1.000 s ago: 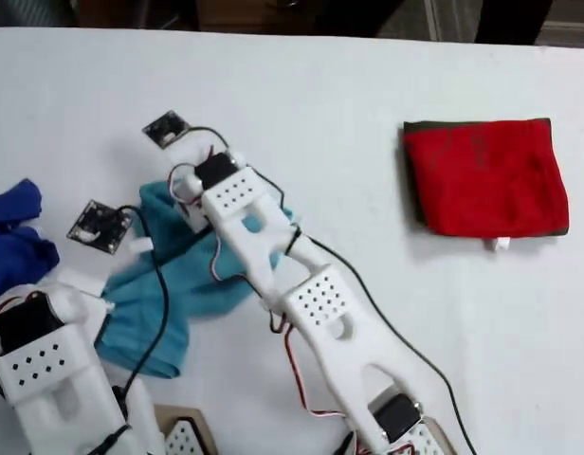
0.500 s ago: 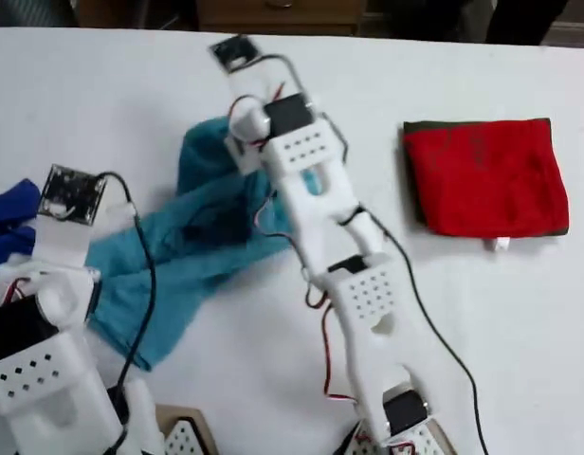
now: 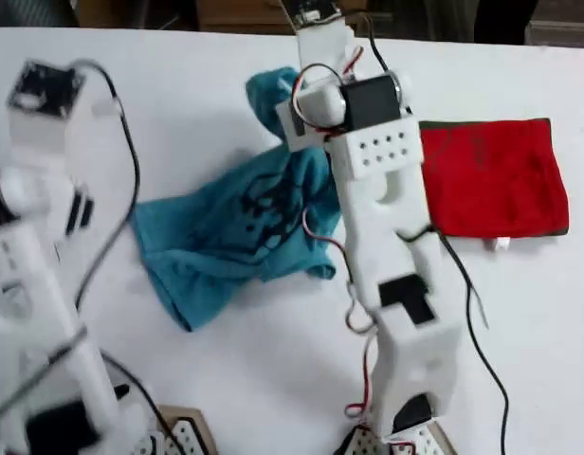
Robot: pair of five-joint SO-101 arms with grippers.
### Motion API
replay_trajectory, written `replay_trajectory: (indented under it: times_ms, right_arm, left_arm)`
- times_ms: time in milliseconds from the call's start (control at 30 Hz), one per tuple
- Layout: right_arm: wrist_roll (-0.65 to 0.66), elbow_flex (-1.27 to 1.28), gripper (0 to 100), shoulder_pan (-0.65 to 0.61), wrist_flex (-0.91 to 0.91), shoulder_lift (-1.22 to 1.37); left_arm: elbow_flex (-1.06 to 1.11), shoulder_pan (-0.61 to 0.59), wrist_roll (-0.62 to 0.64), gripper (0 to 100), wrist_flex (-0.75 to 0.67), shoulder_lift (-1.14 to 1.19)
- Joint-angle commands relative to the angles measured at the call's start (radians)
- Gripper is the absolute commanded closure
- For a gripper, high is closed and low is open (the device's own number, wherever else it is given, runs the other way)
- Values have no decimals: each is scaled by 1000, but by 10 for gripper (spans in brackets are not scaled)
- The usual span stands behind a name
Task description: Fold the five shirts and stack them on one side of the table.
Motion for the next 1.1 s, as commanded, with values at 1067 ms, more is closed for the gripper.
replay_trajectory:
  times_ms: [1067]
  right_arm:
    - [209,1712,979,387,-507,-1058]
  left_arm:
    - [-341,318,72,846,-203,818]
